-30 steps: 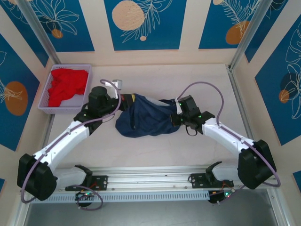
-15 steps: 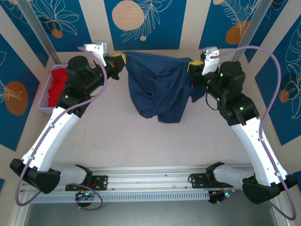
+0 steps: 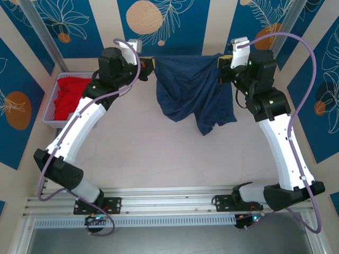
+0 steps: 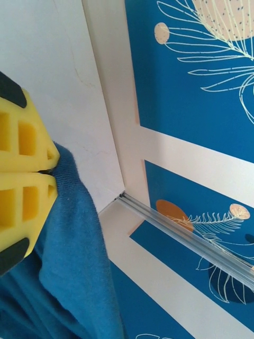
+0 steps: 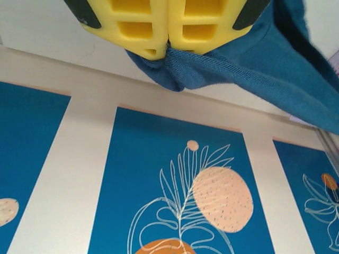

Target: Fold the inside-out t-shirt

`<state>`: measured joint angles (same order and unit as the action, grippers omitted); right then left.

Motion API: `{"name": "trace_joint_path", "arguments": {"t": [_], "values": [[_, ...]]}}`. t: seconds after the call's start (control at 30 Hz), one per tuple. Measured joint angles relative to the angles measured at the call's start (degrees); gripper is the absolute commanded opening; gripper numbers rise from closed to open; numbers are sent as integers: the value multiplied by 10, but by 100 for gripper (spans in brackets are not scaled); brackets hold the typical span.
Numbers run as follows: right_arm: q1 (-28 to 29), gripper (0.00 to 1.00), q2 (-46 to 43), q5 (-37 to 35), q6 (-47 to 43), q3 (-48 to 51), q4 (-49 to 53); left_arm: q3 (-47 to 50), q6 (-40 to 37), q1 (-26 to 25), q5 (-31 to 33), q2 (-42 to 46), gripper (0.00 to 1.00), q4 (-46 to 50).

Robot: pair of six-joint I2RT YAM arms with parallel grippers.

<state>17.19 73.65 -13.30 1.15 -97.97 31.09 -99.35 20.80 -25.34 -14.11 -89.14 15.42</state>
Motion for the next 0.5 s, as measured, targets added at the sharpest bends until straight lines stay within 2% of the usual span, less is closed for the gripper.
{"name": "trace_joint_path", "arguments": {"t": [0.13,0.37,0.5], "values": [[10,0,-24,32,30,71,-2,76,0,24,-4,42,0,-7],[80,0,-69,80,92,287,62,290,-9,40,10,163,0,38],[93,0,-111,90,113,351,75,344,-15,40,17,217,0,56]]}}
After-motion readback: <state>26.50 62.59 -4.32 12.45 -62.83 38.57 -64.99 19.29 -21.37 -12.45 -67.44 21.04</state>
